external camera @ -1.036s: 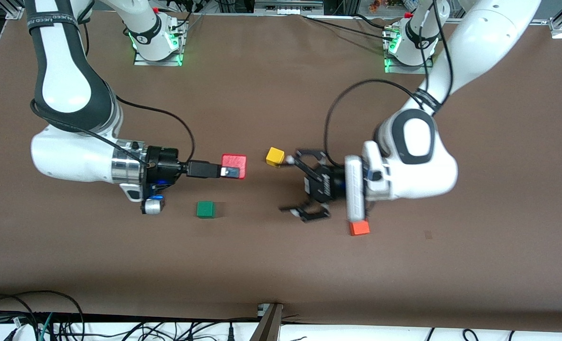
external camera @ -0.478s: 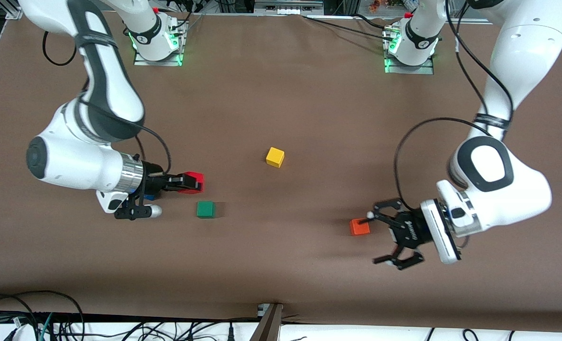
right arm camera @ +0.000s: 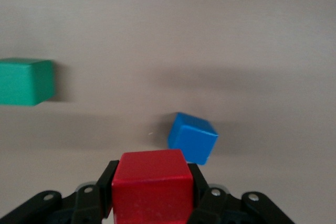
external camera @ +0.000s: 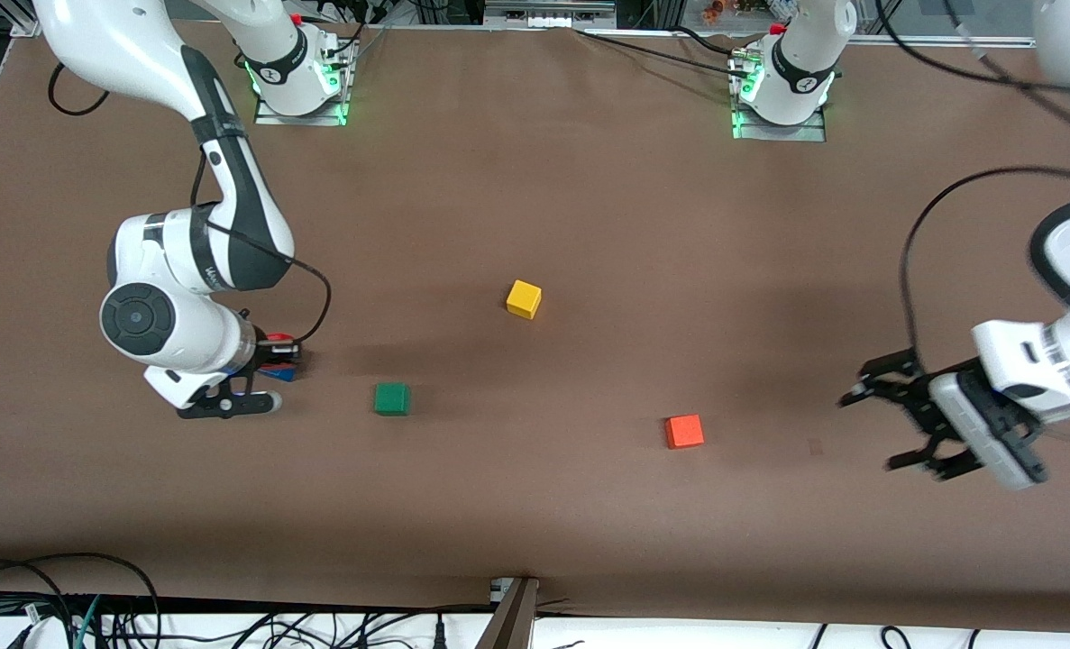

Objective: Pass red block to right arm, stack on blue
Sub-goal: 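Carry the red cube onto the blue cube while the left gripper withdraws, then open the right gripper to release the red cube on the blue cube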

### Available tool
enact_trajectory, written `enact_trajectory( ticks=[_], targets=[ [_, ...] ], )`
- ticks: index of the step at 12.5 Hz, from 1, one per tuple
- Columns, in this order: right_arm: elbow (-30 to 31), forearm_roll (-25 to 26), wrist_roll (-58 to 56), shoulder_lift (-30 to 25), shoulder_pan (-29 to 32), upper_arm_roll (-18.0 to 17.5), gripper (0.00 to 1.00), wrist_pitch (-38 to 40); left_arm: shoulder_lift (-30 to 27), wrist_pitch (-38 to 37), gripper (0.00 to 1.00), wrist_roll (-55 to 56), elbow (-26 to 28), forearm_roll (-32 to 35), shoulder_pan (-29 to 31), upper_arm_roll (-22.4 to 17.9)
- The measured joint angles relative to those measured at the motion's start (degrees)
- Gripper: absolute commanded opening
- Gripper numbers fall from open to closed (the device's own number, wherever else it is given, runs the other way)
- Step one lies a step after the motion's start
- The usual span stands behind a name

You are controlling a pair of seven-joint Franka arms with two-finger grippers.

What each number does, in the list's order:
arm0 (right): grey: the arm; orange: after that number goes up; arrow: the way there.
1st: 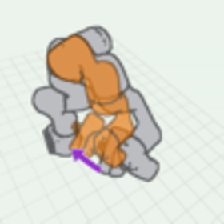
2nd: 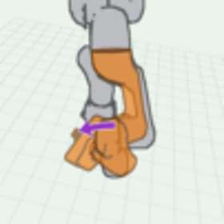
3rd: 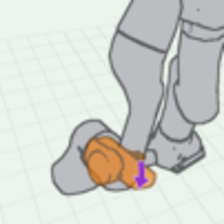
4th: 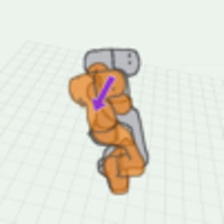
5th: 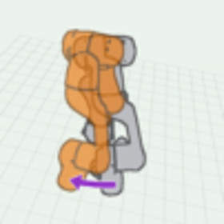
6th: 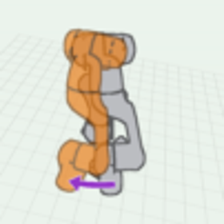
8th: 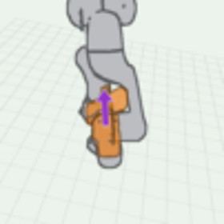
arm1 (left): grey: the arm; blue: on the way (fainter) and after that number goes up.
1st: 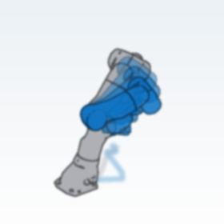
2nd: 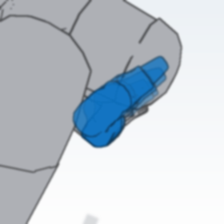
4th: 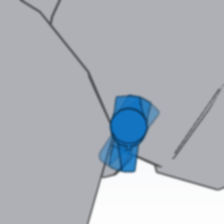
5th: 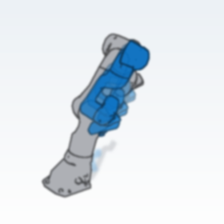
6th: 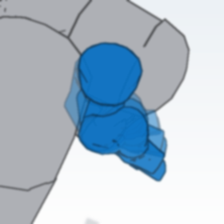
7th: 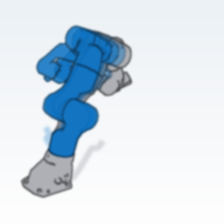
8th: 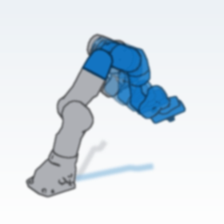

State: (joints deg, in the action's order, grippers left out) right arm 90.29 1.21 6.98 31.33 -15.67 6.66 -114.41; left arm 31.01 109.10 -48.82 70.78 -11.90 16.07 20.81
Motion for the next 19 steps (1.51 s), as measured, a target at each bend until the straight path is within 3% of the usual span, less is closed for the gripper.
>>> enact_trajectory(
  ticks=[4, 5, 8, 9, 12, 16, 17, 18, 19],
  targets=[
    [5.2, 0.1, 6.1, 0.0, 0.1, 1.9, 0.0, -6.8, -10.8, -15.1, 1.0, 17.5, 1.9, 10.6, -1.0, -0.3],
    [5.6, 0.1, 6.7, 0.0, 0.1, 2.2, 0.0, -6.9, -12.9, -18.9, 1.0, 20.7, 2.5, 12.2, -3.3, -2.7],
    [6.6, 0.1, 6.9, -0.1, 0.1, 3.0, 0.0, -7.6, -18.3, -23.5, 1.0, 26.9, 4.9, 12.5, -19.1, -21.5],
    [7.0, 0.1, 7.0, -0.1, 0.1, 3.1, 0.0, -7.8, -20.6, -23.9, 1.0, 30.1, 6.8, 12.5, -22.3, -24.8],
    [8.4, 0.1, 8.2, 0.0, 0.3, 3.3, 0.0, -9.7, -27.1, -24.0, 1.0, 34.2, 13.5, 13.0, -23.3, -25.9],
    [11.1, 0.1, 9.2, 0.5, 0.3, 3.3, 0.02, -13.7, -30.7, -23.9, 1.0, 35.3, 18.2, 13.1, -17.1, -19.4],
    [11.3, 0.1, 9.5, 0.7, 0.3, 3.3, 0.63, -14.0, -30.8, -23.9, 1.0, 35.1, 18.2, 13.1, -16.9, -19.0],
    [11.3, 0.1, 9.6, 0.8, 0.3, 3.3, 1.0, -14.0, -30.8, -23.9, 1.0, 34.6, 18.2, 13.1, -16.8, -18.7],
    [11.3, 0.0, 9.8, 0.7, 0.3, 3.3, 1.0, -14.0, -30.7, -23.9, 1.0, 33.8, 18.2, 13.1, -16.7, -18.7]
  ],
)
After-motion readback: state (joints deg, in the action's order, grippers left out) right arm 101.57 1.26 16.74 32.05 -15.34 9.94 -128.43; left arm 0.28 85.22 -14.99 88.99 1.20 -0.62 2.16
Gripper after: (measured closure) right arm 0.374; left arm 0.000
